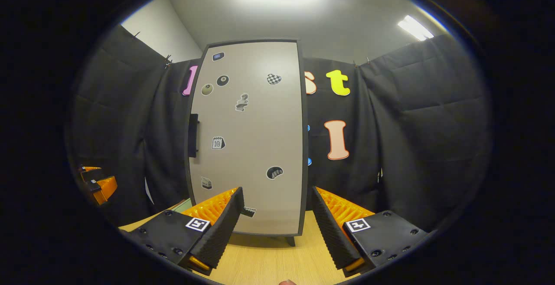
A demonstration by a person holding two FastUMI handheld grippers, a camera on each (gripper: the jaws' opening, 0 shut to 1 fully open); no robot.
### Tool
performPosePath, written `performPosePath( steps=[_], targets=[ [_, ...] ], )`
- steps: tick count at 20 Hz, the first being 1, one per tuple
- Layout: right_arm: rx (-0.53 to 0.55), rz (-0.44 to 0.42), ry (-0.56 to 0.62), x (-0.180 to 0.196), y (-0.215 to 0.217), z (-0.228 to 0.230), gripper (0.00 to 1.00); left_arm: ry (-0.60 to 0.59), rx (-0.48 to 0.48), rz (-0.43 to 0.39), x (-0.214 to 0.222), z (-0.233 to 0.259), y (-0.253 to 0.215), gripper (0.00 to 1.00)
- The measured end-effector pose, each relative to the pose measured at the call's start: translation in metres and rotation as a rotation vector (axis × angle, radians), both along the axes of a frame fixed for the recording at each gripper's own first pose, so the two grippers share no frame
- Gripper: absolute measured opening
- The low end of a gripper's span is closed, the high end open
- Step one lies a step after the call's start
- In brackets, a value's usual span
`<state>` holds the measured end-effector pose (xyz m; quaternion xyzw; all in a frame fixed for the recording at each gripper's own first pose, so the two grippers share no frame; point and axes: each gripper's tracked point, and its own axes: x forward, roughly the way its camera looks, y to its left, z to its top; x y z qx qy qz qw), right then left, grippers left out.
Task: Open the cabinet door with the right hand, grasp the bottle in the cabinet with the left hand and place it on the coaster, then close the cabinet door with the right hand.
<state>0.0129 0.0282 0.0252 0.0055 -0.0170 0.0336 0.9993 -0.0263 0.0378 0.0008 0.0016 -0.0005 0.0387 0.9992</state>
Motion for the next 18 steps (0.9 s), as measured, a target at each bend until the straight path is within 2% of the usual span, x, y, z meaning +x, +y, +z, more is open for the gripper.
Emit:
performPosePath(
  steps=[3, 4, 11, 12, 18],
  targets=[
    [0.001, 0.035, -0.003, 0.01, 0.017, 0.009, 0.98, -0.003, 0.008, 0.033, -0.007, 0.0, 0.019, 0.79],
    [0.003, 0.048, -0.004, 0.013, 0.024, 0.012, 0.98, -0.002, 0.007, 0.043, -0.009, -0.001, 0.025, 0.82],
    [-0.002, 0.126, -0.013, 0.046, 0.071, 0.045, 0.98, 0.023, -0.003, 0.12, -0.023, -0.016, 0.074, 0.82],
    [0.001, 0.136, -0.015, 0.05, 0.079, 0.049, 0.97, 0.025, -0.003, 0.131, -0.026, -0.017, 0.081, 0.79],
    [-0.006, 0.185, -0.018, 0.079, 0.123, 0.065, 0.98, 0.045, 0.018, 0.217, -0.044, -0.03, 0.131, 0.82]
  ],
)
